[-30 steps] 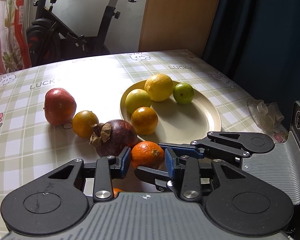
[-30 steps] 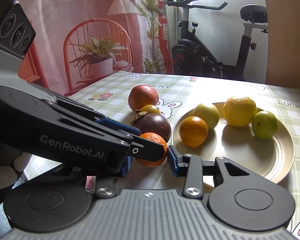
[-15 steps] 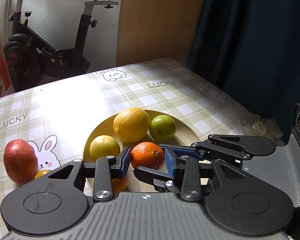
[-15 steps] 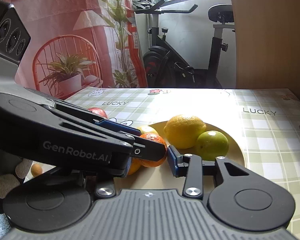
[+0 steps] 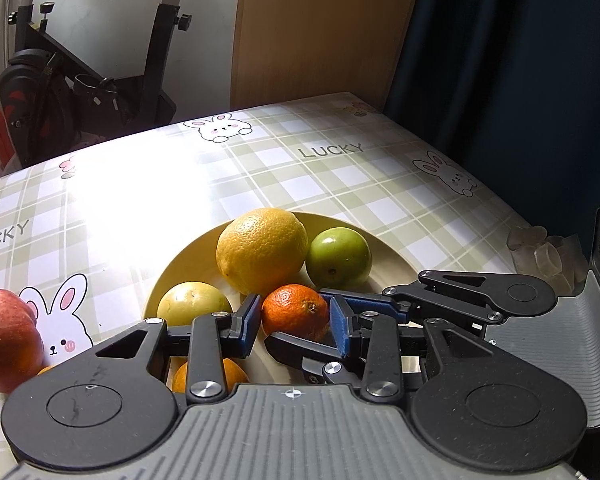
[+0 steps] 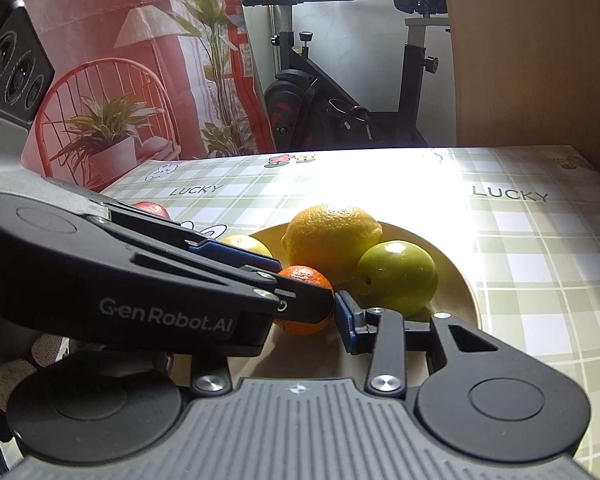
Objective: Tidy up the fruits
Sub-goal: 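Lower the tangerine onto the plate and open the left gripper, then move the left gripper to the second tangerine on the tablecloth, then close the left gripper around the second tangerine and lift it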
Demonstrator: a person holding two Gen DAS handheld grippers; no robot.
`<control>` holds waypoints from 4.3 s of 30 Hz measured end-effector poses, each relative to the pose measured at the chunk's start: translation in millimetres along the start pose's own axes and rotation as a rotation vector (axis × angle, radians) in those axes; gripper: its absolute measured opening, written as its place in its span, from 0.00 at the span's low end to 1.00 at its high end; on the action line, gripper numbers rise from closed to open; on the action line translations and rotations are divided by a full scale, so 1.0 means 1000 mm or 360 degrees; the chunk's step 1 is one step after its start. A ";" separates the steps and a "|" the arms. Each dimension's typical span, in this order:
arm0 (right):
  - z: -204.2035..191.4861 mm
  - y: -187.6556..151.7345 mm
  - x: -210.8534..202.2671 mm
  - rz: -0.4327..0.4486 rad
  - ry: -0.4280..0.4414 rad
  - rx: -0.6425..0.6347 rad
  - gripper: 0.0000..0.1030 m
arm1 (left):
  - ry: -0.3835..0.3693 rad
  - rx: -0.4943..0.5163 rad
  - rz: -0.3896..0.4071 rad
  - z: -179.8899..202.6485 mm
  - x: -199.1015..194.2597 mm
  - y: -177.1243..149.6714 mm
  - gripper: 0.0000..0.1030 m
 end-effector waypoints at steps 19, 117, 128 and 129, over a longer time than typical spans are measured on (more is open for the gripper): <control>-0.022 0.008 -0.020 0.0031 -0.0052 -0.0052 0.49 | 0.0040 -0.0016 0.0173 0.000 -0.050 -0.002 0.53; -0.154 -0.072 -0.008 -0.0164 0.0340 -0.0327 0.36 | 0.0130 -0.0390 0.0060 -0.058 -0.103 -0.142 0.37; -0.154 -0.072 -0.012 -0.0156 0.0337 -0.0326 0.36 | 0.0138 -0.0364 0.0067 -0.056 -0.105 -0.143 0.37; -0.154 -0.072 -0.013 -0.0154 0.0336 -0.0325 0.36 | 0.0143 -0.0353 0.0070 -0.054 -0.106 -0.143 0.37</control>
Point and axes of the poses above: each gripper's, at about its wrist camera, not at the fingertips, and x roughly the way its jaws point, z to its right, y to its top, the point moved 5 cm from there along x, roughly the way its jaws point, and after that the axes turned 6 degrees about -z, right-handed, at the moved point
